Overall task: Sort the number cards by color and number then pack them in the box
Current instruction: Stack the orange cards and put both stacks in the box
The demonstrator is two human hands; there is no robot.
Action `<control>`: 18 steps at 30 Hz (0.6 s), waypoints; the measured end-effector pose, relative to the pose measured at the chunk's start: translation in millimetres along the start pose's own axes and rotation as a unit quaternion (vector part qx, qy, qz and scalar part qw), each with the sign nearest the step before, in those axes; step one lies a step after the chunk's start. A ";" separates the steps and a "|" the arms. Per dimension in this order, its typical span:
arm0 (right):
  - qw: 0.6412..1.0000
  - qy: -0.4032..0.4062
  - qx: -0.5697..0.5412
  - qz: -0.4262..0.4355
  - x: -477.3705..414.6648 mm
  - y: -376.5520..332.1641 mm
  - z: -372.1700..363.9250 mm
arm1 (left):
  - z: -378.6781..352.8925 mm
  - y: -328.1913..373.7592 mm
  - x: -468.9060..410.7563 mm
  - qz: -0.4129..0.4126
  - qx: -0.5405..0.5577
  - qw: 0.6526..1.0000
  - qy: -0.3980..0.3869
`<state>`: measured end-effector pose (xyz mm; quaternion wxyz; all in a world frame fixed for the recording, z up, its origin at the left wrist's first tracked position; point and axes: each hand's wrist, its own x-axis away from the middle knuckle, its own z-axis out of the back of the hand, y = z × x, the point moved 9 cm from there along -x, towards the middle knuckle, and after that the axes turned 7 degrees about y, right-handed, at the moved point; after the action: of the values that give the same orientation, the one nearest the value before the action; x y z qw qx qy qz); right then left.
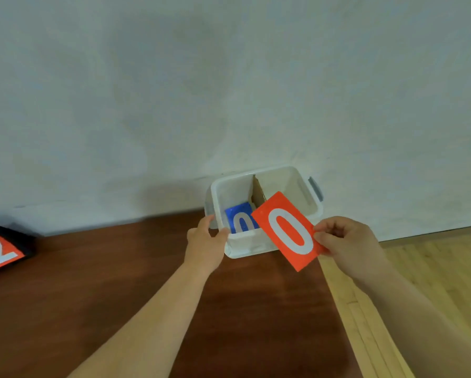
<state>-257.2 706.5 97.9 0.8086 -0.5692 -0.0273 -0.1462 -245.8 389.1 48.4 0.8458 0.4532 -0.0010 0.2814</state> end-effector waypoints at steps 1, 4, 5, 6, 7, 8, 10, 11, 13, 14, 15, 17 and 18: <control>1.000 0.017 -0.003 -0.001 -7.2 -0.2 5.8 | -4.6 -1.9 -6.2 0.006 0.000 1.000 0.001; 0.998 0.056 -0.027 -0.026 -23.7 4.1 13.1 | -15.5 -8.9 -21.7 0.032 0.051 0.998 0.003; 0.996 0.067 -0.037 -0.037 -28.3 6.5 12.7 | -17.9 -10.9 -24.2 0.046 0.073 0.996 0.000; 0.995 0.078 -0.042 -0.048 -32.6 9.3 11.6 | -20.0 -12.0 -26.7 0.050 0.087 0.995 -0.003; 0.994 0.087 -0.042 -0.056 -36.3 11.6 10.6 | -21.5 -11.1 -28.1 0.044 0.095 0.995 -0.005; 0.993 0.095 -0.039 -0.062 -40.0 13.7 9.3 | -23.5 -10.2 -28.3 0.034 0.101 0.994 -0.010; 0.991 0.106 -0.031 -0.071 -45.8 15.9 5.1 | -25.4 -10.6 -27.3 0.025 0.108 0.994 -0.021; 0.991 0.108 -0.024 -0.073 -47.7 16.0 2.3 | -24.1 -11.6 -26.4 0.025 0.109 0.993 -0.027; 0.991 0.109 -0.013 -0.075 -50.4 15.5 -4.0 | -18.2 -16.2 -24.8 0.025 0.105 0.993 -0.037; 0.991 0.110 -0.012 -0.076 -51.1 15.4 -7.0 | -13.9 -19.1 -23.2 0.024 0.105 0.993 -0.042; 0.991 0.111 -0.009 -0.077 -50.8 15.4 -10.0 | -8.7 -22.5 -20.7 0.023 0.106 0.993 -0.046; 0.990 0.112 -0.001 -0.080 -47.8 16.5 -15.8 | 1.6 -34.5 -15.6 0.027 0.102 0.993 -0.054; 0.990 0.114 0.003 -0.079 -45.4 17.0 -18.8 | 6.8 -41.5 -12.5 0.030 0.099 0.993 -0.057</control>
<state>-298.4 703.7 66.2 0.7941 -0.5422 0.0197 -0.2739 -234.9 360.1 17.4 0.7868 0.5495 -0.0347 0.2789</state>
